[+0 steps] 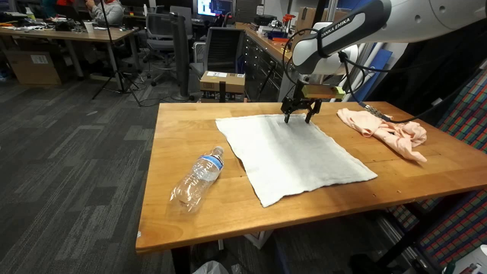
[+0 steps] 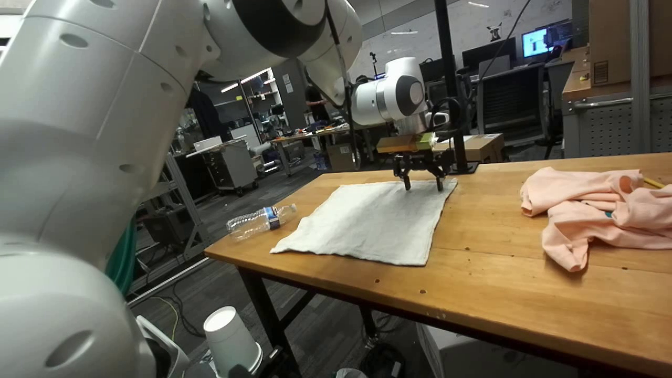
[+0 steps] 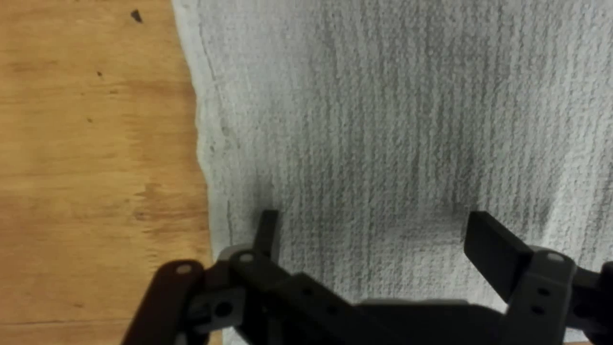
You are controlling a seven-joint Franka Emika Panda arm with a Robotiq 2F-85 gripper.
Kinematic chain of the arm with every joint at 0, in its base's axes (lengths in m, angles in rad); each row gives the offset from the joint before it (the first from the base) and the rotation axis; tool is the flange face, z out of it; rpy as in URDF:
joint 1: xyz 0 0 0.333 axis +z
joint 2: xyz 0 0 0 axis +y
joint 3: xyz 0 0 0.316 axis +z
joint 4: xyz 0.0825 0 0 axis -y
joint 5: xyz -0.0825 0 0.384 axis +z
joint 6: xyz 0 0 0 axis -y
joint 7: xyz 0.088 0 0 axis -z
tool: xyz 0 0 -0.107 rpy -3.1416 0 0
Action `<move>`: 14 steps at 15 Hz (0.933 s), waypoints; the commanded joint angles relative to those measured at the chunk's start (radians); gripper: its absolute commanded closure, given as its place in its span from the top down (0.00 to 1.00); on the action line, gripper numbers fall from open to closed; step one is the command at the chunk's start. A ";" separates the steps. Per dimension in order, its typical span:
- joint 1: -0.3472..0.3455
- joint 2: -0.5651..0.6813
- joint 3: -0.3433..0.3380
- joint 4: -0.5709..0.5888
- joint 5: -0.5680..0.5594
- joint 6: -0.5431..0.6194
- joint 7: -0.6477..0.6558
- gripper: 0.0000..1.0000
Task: Fold the towel into a triangle twice
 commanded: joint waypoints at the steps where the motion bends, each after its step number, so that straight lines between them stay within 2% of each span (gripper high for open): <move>1: -0.001 -0.019 0.001 -0.005 0.025 -0.022 -0.030 1.00; 4: 0.003 -0.048 -0.002 -0.046 0.019 -0.013 -0.028 0.66; 9: 0.011 -0.092 -0.004 -0.110 0.016 -0.003 -0.016 0.26; 12: 0.022 -0.134 -0.007 -0.168 0.007 0.000 -0.008 0.07; 14: 0.036 -0.173 -0.014 -0.217 -0.009 0.003 0.005 0.02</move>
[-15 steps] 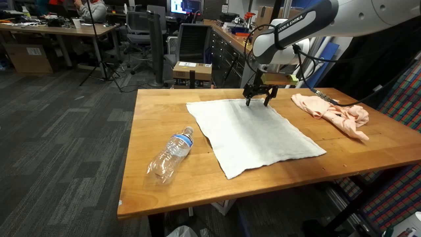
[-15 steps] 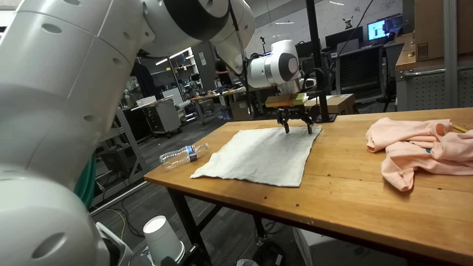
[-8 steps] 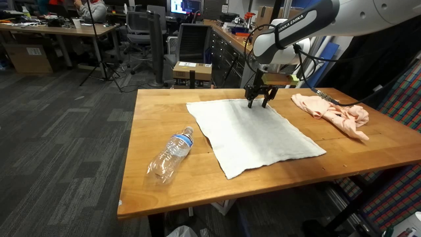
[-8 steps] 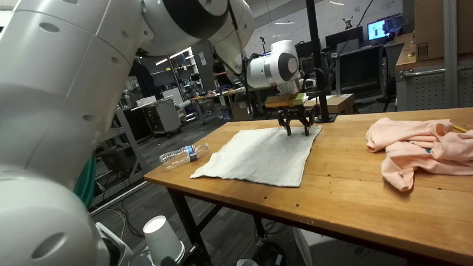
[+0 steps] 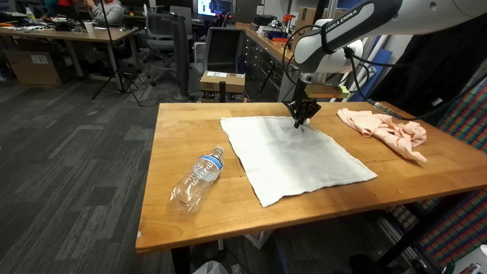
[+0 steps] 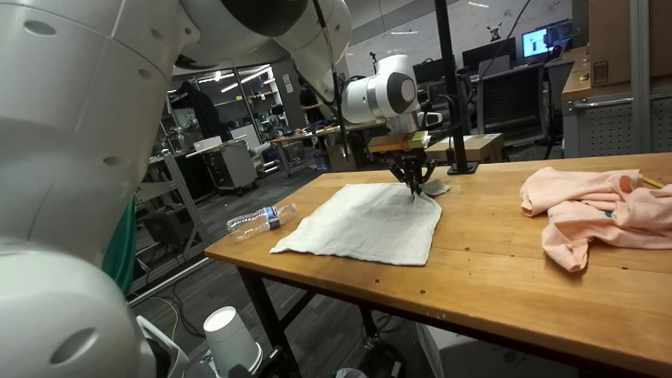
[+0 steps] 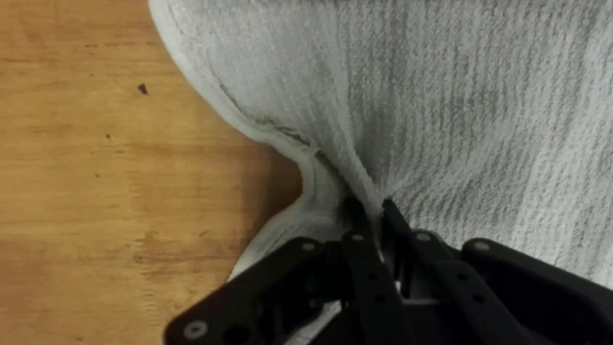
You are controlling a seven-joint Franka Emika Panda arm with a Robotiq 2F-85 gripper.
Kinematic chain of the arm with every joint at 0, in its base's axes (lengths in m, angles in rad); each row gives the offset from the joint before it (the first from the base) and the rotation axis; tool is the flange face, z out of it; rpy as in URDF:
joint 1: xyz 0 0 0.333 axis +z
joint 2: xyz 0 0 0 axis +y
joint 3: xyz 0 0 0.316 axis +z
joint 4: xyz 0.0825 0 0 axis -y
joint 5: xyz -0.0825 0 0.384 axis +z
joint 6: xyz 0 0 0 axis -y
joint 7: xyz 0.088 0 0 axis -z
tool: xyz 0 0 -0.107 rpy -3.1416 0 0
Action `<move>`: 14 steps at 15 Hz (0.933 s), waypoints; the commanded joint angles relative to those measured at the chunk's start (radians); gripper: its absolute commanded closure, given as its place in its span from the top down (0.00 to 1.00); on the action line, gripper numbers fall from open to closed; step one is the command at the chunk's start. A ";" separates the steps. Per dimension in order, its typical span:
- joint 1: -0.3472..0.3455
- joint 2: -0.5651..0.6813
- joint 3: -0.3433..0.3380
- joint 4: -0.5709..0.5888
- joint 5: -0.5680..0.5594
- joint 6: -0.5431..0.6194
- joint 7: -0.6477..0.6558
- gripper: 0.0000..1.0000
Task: Fold the towel into a triangle twice
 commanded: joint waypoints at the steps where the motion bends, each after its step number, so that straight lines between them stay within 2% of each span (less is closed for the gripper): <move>1: 0.030 -0.111 -0.015 -0.128 -0.014 0.012 0.019 0.00; 3: 0.054 -0.171 -0.022 -0.189 -0.038 0.035 0.047 0.04; 10: 0.172 -0.469 -0.012 -0.438 -0.215 0.106 0.258 0.04; 14: 0.184 -0.615 0.021 -0.592 -0.266 0.080 0.396 0.04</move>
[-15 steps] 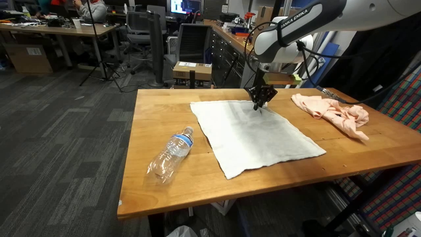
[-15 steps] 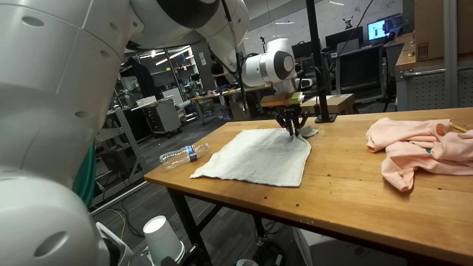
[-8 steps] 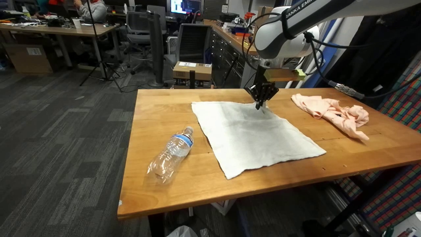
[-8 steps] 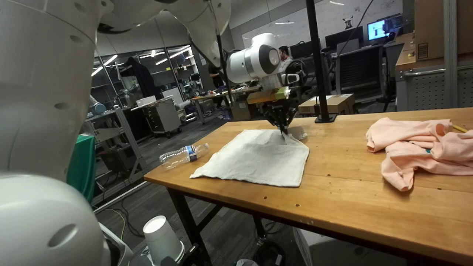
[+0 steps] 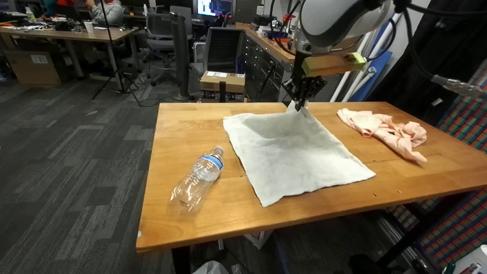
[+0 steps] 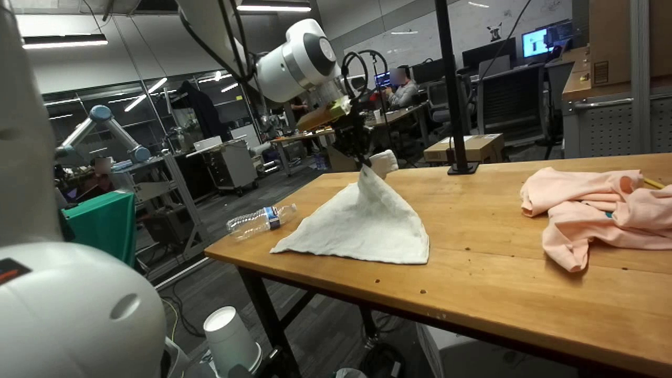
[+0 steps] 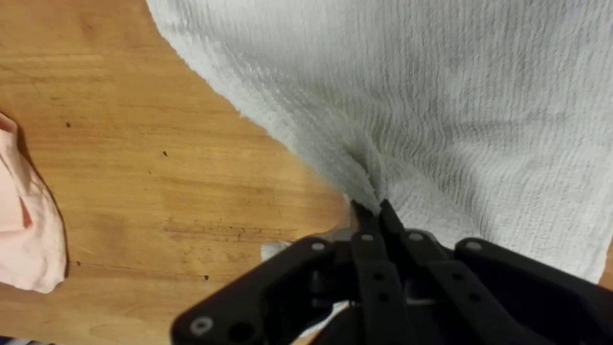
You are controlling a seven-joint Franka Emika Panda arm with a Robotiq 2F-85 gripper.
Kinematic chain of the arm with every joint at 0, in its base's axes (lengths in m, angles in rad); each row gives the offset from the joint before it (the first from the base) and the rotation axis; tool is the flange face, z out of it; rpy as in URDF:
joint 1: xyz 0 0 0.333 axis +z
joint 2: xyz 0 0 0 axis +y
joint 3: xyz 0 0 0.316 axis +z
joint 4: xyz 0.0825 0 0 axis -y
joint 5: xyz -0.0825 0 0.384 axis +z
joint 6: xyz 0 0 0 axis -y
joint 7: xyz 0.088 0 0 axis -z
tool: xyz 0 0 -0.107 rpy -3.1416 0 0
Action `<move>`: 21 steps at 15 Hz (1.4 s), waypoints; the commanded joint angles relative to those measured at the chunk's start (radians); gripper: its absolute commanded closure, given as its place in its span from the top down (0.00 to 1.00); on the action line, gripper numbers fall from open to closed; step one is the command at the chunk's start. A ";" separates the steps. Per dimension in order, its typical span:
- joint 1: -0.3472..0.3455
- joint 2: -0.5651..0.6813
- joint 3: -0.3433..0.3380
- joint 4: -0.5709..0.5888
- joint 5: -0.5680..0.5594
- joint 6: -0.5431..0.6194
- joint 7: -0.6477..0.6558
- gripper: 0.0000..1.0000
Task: Fold the towel into a triangle twice
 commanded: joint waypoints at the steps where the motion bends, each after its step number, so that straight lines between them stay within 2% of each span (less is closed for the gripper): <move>1: -0.005 -0.166 0.027 -0.190 -0.046 0.012 0.112 0.04; 5: -0.012 -0.247 0.074 -0.304 -0.055 -0.017 0.190 0.04; 9: 0.010 -0.302 0.159 -0.350 -0.074 -0.063 0.268 0.04; 14: 0.058 -0.348 0.306 -0.352 -0.124 -0.156 0.361 0.04; 18: 0.093 -0.342 0.378 -0.341 -0.139 -0.194 0.378 0.04; 19: 0.100 -0.338 0.389 -0.337 -0.138 -0.200 0.375 0.06; 20: 0.104 -0.333 0.398 -0.335 -0.141 -0.207 0.373 0.31; 21: 0.108 -0.331 0.405 -0.334 -0.146 -0.211 0.372 0.32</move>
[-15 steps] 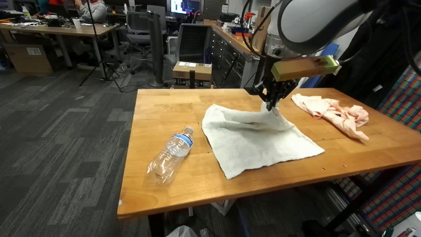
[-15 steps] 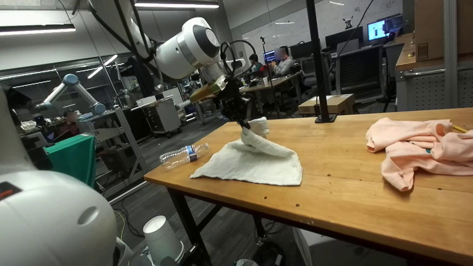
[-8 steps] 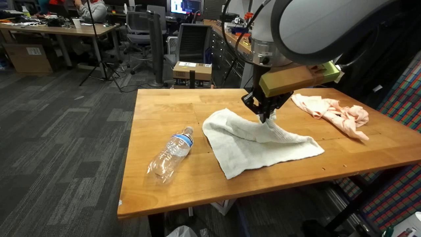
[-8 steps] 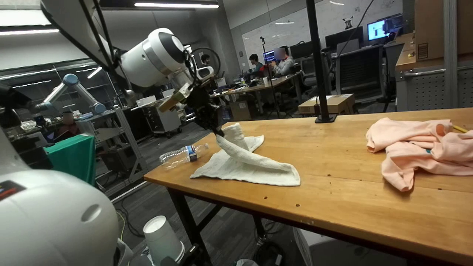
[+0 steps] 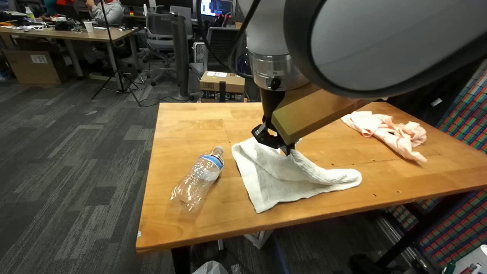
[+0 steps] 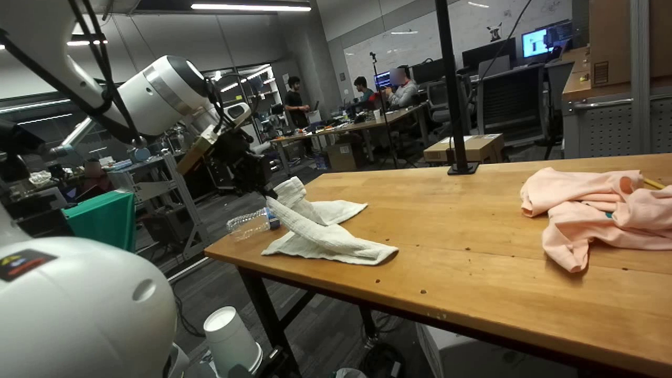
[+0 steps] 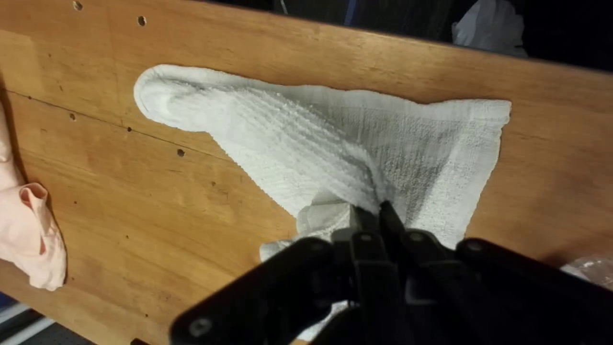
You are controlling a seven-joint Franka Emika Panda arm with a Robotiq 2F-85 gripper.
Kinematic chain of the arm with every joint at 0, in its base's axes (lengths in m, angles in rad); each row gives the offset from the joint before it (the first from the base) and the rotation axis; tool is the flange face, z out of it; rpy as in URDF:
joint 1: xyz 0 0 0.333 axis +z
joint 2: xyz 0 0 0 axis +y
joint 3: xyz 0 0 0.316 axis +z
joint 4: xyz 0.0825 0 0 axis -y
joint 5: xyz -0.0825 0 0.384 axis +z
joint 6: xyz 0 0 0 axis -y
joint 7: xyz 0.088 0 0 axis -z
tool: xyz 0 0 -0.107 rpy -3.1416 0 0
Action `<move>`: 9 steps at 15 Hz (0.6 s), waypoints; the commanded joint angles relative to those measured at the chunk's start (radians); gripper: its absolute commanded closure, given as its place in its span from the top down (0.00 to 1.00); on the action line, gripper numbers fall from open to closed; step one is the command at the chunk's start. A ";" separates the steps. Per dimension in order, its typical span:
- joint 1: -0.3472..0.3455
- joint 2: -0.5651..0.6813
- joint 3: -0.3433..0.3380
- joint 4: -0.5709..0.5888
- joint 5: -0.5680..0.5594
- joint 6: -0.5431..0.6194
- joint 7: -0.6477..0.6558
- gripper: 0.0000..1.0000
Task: Fold the towel into a triangle twice
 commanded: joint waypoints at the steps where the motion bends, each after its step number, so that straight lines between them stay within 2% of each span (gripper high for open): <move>1: 0.015 -0.009 0.022 0.009 -0.033 -0.032 0.011 0.35; 6: 0.011 -0.011 0.021 0.012 -0.030 -0.042 0.012 0.71; 9: -0.004 -0.026 -0.002 0.001 -0.026 -0.033 -0.001 0.95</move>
